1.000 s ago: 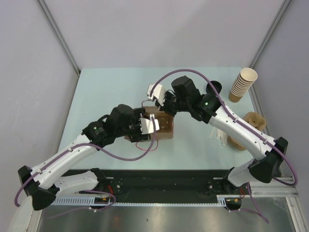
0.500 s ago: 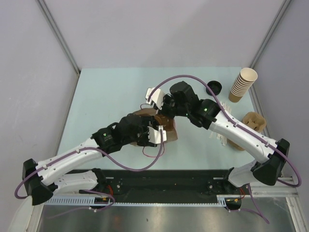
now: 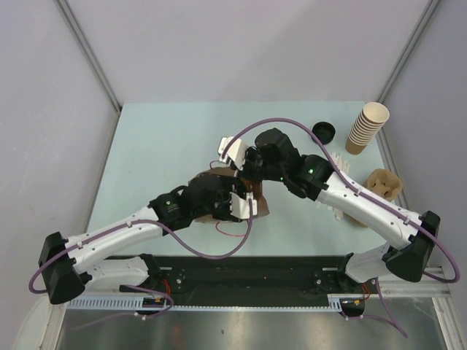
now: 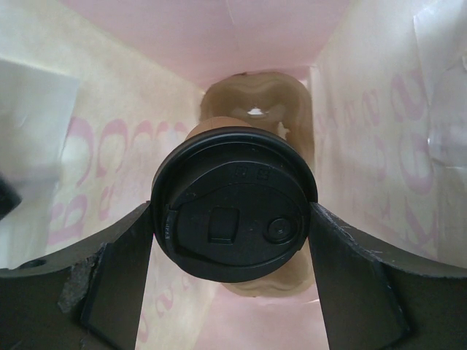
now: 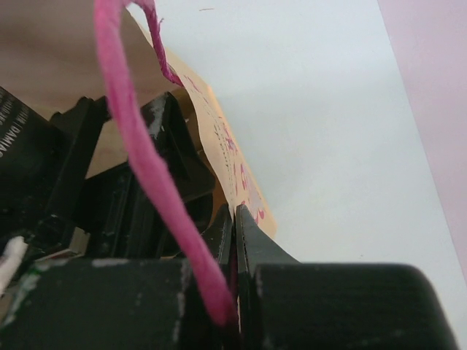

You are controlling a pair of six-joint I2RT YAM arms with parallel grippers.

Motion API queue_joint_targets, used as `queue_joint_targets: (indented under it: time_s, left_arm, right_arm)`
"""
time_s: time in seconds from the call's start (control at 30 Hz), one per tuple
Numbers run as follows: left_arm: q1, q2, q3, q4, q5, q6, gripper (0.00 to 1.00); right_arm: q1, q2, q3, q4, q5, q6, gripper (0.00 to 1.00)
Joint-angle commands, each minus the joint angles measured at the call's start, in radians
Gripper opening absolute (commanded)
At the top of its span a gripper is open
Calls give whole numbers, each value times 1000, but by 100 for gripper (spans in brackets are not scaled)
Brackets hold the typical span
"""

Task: Pack the takeout coffee

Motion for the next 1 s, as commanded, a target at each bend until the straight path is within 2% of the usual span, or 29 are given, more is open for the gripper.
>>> queue_joint_targets:
  time_s: [0.0, 0.4, 0.63, 0.97]
  left_arm:
    - [-8, 14, -19, 60, 14, 19, 18]
    - [-8, 52, -91, 170, 26, 5, 17]
    - [-6, 65, -134, 181, 25, -5, 17]
    - [6, 118, -75, 120, 64, -59, 16]
  right_arm:
    - [28, -56, -7, 65, 30, 24, 0]
    - [87, -145, -108, 130, 42, -14, 0]
    - [91, -159, -122, 131, 42, -11, 0]
    - [73, -163, -131, 143, 9, -2, 0]
